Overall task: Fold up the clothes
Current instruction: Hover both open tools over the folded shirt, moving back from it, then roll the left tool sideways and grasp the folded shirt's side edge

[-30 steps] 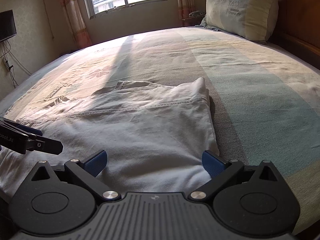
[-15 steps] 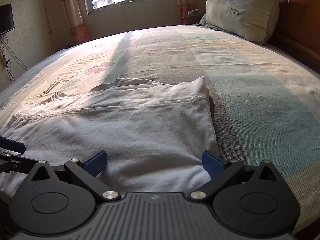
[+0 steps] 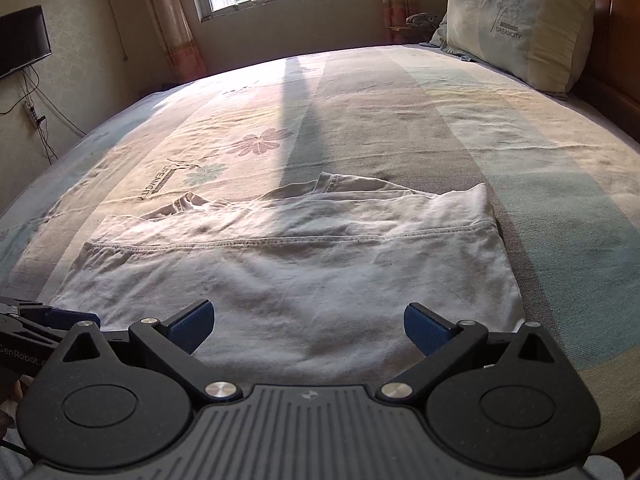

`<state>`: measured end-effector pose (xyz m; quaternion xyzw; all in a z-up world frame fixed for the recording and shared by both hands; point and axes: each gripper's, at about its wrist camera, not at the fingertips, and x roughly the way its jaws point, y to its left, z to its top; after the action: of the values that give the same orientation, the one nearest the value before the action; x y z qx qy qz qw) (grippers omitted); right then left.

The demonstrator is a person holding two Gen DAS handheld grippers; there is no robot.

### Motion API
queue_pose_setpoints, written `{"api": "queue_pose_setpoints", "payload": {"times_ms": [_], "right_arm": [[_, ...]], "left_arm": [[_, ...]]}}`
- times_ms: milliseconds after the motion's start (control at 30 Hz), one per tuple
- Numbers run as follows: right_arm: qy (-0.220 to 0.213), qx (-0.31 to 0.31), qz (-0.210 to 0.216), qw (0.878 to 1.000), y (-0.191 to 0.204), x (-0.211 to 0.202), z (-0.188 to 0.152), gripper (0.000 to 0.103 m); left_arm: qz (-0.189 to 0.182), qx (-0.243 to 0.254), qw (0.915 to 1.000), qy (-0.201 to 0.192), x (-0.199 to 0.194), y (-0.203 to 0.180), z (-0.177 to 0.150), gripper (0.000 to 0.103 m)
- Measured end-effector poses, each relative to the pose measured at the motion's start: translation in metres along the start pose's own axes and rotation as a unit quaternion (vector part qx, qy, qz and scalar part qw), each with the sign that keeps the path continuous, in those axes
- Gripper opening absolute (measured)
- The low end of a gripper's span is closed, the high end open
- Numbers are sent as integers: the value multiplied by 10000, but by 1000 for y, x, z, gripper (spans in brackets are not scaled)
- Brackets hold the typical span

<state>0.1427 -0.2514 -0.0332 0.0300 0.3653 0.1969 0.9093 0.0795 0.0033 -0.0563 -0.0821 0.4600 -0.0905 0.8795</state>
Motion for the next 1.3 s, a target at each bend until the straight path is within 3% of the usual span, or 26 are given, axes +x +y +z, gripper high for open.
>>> {"api": "queue_pose_setpoints", "payload": {"times_ms": [133,267,467,700,767,867,1033,1167,1300], "right_arm": [[10,-47,-39,10000,13,-2,2,103],[79,-88,-34,9999,26,2,0,103],[178,-281,60,9994,48,8,-1,103],[360,-345,836,9952,86,34,-6,103],[584,-292,860,9941,89,44,-15,103],[573,-472,774,9942,94,43,-28,103],[585,-292,818,9945,87,34,-27,103],[581,-186,806,9949,80,30,-26,103],[579,-138,795,9951,74,28,-25,103]], "left_arm": [[-79,-107,9997,-184,-13,10,1,102],[-160,-334,9993,16,-5,28,-6,102],[-333,-364,9979,-416,-36,48,4,102],[-288,-710,9945,-714,-58,92,15,102],[-349,-876,9926,-762,-61,107,15,102],[-445,-1135,9893,-803,-62,129,14,102],[-894,-1824,9771,-636,-47,173,15,102],[-1516,-2478,9561,-384,-25,200,9,102],[-1991,-2738,9406,-268,-8,210,4,102]]}}
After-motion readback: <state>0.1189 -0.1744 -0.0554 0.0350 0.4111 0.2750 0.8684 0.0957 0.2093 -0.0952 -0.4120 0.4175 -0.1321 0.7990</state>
